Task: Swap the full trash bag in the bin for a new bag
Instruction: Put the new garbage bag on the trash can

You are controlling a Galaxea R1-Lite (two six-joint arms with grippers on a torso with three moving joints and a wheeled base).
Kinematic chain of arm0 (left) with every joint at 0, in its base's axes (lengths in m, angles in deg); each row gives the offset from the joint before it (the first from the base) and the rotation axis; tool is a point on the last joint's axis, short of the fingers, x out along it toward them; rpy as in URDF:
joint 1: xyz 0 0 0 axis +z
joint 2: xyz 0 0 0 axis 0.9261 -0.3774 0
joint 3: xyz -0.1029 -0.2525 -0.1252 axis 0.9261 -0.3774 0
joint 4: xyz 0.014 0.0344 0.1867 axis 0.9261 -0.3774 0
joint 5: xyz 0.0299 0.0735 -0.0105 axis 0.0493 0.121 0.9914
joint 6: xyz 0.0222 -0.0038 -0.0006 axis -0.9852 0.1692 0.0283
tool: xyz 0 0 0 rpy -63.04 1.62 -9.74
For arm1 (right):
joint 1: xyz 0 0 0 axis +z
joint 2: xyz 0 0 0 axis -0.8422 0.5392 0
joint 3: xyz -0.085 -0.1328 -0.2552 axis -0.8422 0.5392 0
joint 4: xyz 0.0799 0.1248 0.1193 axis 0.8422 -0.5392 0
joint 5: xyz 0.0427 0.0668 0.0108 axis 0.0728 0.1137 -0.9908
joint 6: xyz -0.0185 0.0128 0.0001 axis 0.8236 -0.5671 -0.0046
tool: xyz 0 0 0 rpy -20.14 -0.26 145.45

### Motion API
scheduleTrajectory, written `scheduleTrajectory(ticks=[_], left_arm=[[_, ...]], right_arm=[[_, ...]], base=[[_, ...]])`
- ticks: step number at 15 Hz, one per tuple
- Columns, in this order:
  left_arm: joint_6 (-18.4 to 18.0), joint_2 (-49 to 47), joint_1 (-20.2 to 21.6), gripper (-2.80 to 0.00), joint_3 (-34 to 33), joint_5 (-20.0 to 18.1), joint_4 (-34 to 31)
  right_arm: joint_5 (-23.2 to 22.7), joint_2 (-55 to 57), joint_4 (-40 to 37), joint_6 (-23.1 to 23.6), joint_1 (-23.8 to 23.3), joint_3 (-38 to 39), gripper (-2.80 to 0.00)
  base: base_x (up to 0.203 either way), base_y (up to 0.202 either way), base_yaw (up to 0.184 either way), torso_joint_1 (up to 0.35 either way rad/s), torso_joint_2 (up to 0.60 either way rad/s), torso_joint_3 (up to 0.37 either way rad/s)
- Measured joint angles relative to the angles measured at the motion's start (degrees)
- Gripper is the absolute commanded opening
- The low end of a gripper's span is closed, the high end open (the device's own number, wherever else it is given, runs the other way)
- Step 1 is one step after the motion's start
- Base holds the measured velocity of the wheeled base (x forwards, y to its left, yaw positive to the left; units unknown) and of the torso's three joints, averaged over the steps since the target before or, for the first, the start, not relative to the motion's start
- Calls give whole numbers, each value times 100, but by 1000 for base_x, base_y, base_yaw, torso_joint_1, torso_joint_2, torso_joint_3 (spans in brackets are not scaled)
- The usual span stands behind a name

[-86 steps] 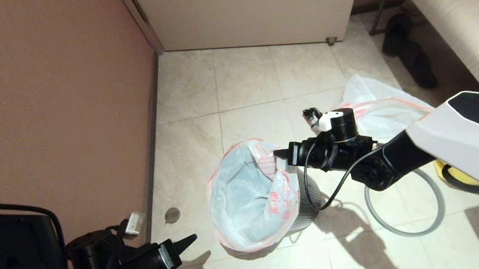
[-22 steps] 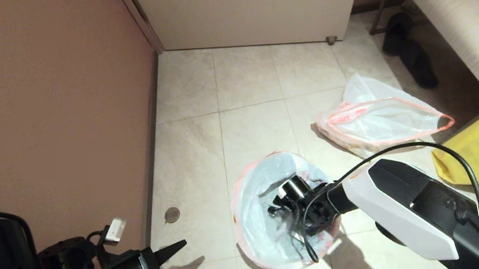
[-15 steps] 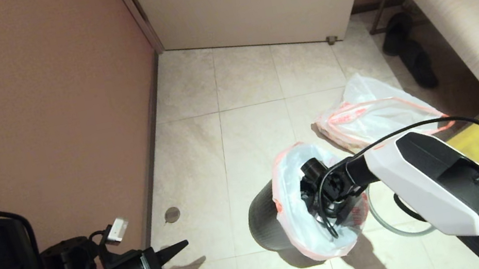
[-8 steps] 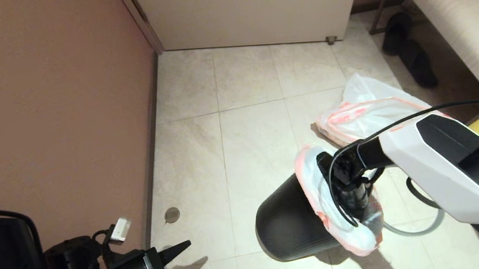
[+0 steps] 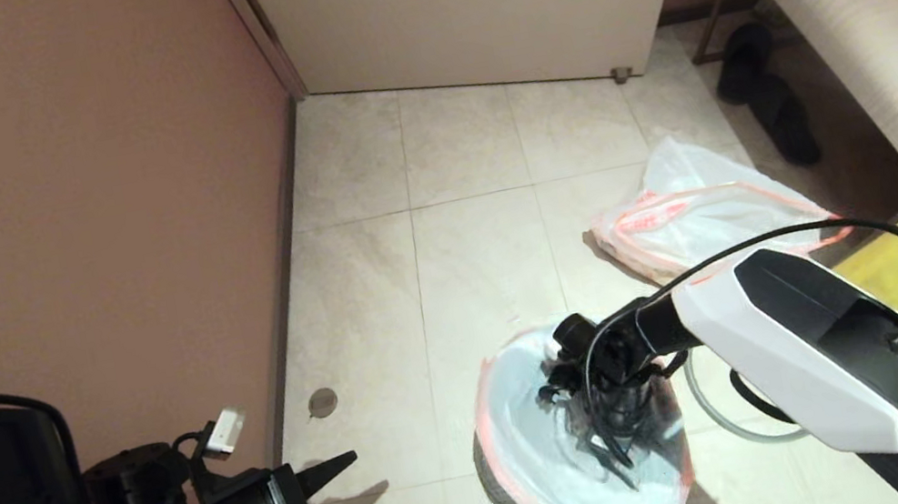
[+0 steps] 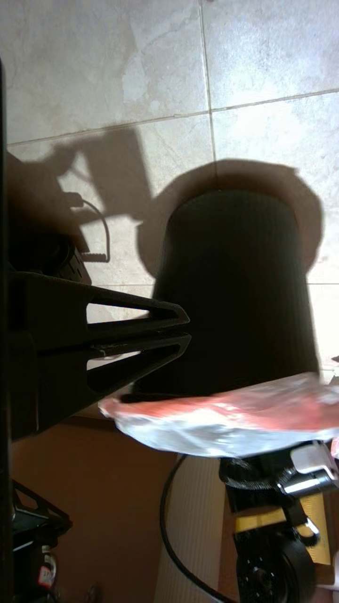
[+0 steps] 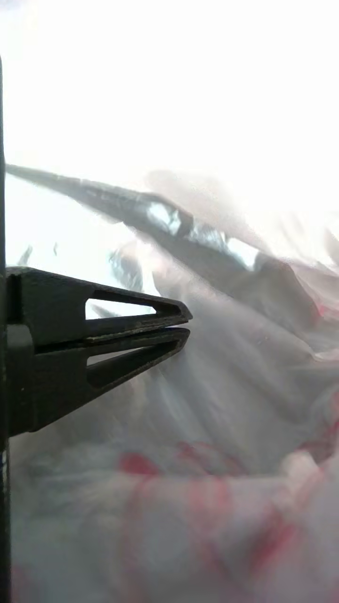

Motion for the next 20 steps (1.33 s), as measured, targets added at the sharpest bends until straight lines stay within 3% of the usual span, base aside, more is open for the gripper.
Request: scheduleTrajectory(ticks=[7,12,17,20], left_arm=[[-2,-13,-9,-280,24,0,-2],[-2,-13,-11,-280,24,0,-1],[-4,-13,-28,-280,22,-9,0],[-11,-11,-26,-280,23,-24,0]], right_arm=[[-254,393,179,-12,579,-15,-280],[-393,332,281,-37,671,83,-280],[-2042,-1056,349,-622,618,761,-280],[-2516,-1971,880,-1288,563,1564,-280]], base=[[0,0,0,0,0,0],[0,0,0,0,0,0],[0,0,0,0,0,0],[0,0,0,0,0,0]])
